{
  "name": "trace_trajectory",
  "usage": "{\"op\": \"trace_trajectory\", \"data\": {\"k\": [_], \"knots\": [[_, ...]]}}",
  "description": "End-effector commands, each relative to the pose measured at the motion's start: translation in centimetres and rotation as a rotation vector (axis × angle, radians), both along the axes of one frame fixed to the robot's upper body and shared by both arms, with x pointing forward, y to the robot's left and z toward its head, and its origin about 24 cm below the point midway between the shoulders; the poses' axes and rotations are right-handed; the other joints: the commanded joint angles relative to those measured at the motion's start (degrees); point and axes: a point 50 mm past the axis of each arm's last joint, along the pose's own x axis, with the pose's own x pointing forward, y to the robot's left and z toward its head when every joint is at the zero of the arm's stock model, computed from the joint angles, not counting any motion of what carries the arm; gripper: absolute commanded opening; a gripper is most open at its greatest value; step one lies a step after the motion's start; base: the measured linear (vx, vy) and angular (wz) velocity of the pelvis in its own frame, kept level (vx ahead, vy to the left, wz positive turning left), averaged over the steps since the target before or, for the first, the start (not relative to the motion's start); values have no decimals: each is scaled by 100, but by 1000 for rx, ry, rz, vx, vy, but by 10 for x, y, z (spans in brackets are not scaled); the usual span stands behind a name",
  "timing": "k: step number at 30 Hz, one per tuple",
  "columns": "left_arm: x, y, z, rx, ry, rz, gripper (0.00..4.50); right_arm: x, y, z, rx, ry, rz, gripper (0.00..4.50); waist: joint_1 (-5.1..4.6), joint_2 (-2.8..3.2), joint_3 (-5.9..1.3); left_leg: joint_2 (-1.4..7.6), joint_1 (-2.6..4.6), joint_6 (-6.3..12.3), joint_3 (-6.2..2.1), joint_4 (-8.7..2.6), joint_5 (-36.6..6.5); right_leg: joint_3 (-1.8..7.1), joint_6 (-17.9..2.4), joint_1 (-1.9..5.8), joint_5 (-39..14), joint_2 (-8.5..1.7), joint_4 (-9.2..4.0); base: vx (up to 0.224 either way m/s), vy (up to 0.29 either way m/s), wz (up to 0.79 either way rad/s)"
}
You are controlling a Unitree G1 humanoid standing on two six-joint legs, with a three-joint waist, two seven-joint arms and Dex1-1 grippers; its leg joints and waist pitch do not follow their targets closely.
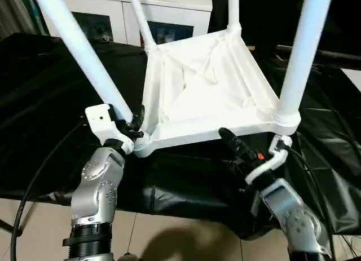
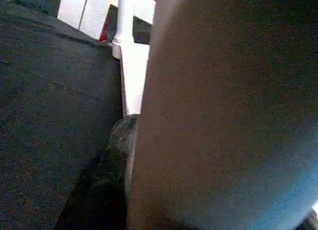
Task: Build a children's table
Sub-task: Flip table
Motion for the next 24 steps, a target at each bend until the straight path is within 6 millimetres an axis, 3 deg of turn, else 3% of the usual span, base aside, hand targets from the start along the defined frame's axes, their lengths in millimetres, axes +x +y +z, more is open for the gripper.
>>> {"op": "trace_trajectory", "data": {"k": [1, 5, 9, 14, 16, 17, 20, 21, 24], "knots": [[0, -14, -3, -103, 29, -47, 209, 16, -2, -6, -45, 62, -76, 420, -15, -42, -375, -40, 64, -2, 81, -362, -1168, 85, -665, 229, -1221, -170, -422, 0, 0, 0], [0, -17, -2, -106, 27, -55, 209, 30, 0, -12, -42, 120, -115, 420, 8, -37, -384, -40, 97, -54, 97, -346, -1165, 93, -655, 206, -1221, -164, -419, 0, 0, 0], [0, -18, -2, -107, 27, -59, 209, 43, 4, -9, 12, 112, -132, 420, -5, -34, -390, -38, 70, -8, 87, -353, -1068, 80, -709, 237, -931, -160, -377, 0, 0, 0], [-4, -18, -2, -106, 29, -61, 209, 61, 4, 1, 150, 95, -204, 420, -38, -94, -377, -34, 62, 60, 101, -345, -1094, 81, -750, 227, -1035, -172, -373, 0, 0, 0], [-5, -18, -2, -106, 30, -62, 209, 63, 4, 2, 167, 98, -211, 420, -50, -85, -383, -31, 68, 97, 103, -336, -1027, 80, -791, 230, -912, -163, -361, 0, 0, 0], [-6, -18, -3, -106, 30, -64, 209, 64, 5, 2, 179, 94, -208, 393, -55, -113, -385, -34, 55, 131, 104, -333, -934, 79, -801, 244, -797, -159, -341, 0, 0, 0], [-8, -22, -3, -90, 27, -96, 209, 66, 7, 3, 215, 81, -192, 387, -61, -115, -383, -32, 61, 161, 110, -334, -970, 77, -827, 239, -830, -156, -350, 0, 0, 0], [-8, -23, -3, -88, 26, -100, 209, 67, 7, 4, 221, 80, -189, 381, -68, -158, -391, -34, 51, 172, 113, -329, -970, 75, -820, 250, -842, -154, -350, 0, 0, 0], [-9, -24, -2, -81, 20, -110, 209, 68, 7, 2, 232, 88, -185, 344, -68, -127, -377, -28, 72, 161, 116, -335, -1060, 84, -806, 219, -961, -156, -368, 0, 0, 0]]}}
